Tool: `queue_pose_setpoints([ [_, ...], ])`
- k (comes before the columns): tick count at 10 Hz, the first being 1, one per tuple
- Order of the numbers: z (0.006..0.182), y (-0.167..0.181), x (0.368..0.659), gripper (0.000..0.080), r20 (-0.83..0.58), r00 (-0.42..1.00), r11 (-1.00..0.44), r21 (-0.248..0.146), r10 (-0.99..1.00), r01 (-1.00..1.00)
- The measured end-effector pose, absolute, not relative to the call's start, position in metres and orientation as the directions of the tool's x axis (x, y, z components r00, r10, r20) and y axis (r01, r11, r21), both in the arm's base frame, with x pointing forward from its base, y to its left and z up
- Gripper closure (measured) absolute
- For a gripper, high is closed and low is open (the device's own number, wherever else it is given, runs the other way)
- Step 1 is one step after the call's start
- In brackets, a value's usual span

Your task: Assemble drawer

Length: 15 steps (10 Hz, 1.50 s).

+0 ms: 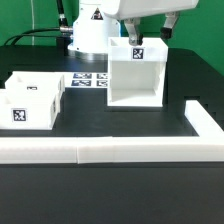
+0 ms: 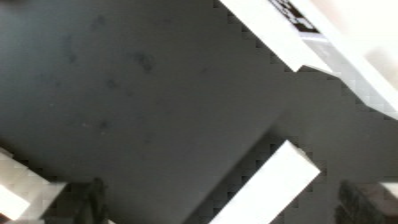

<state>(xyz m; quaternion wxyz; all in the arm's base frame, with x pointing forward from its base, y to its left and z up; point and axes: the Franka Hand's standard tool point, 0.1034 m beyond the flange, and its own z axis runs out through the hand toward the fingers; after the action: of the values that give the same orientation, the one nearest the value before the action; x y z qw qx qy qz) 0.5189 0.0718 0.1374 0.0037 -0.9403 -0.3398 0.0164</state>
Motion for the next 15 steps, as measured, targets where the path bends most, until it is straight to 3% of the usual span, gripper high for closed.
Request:
queue_pose_setpoints([
  [2, 0.137, 0.071, 0.519, 0.015, -0.029, 0.769, -0.77, -0.018, 0.638, 0.638],
  [3, 0.141, 0.069, 0.519, 0.015, -0.001, 0.816, -0.816, 0.0, 0.578, 0.578],
  [5, 0.151, 0.068, 0.494, 0.015, 0.028, 0.905, -0.906, 0.024, 0.424, 0.423],
  [7, 0.15, 0.072, 0.474, 0.015, 0.001, 0.969, -0.969, 0.012, 0.247, 0.247],
  [8, 0.148, 0.074, 0.469, 0.015, -0.006, 0.983, -0.983, -0.024, 0.184, 0.184],
  [12, 0.147, 0.074, 0.47, 0.015, -0.003, 0.982, -0.981, -0.025, 0.19, 0.19],
  [15, 0.126, 0.099, 0.437, 0.015, 0.006, 0.999, -0.998, -0.046, 0.052, 0.052],
])
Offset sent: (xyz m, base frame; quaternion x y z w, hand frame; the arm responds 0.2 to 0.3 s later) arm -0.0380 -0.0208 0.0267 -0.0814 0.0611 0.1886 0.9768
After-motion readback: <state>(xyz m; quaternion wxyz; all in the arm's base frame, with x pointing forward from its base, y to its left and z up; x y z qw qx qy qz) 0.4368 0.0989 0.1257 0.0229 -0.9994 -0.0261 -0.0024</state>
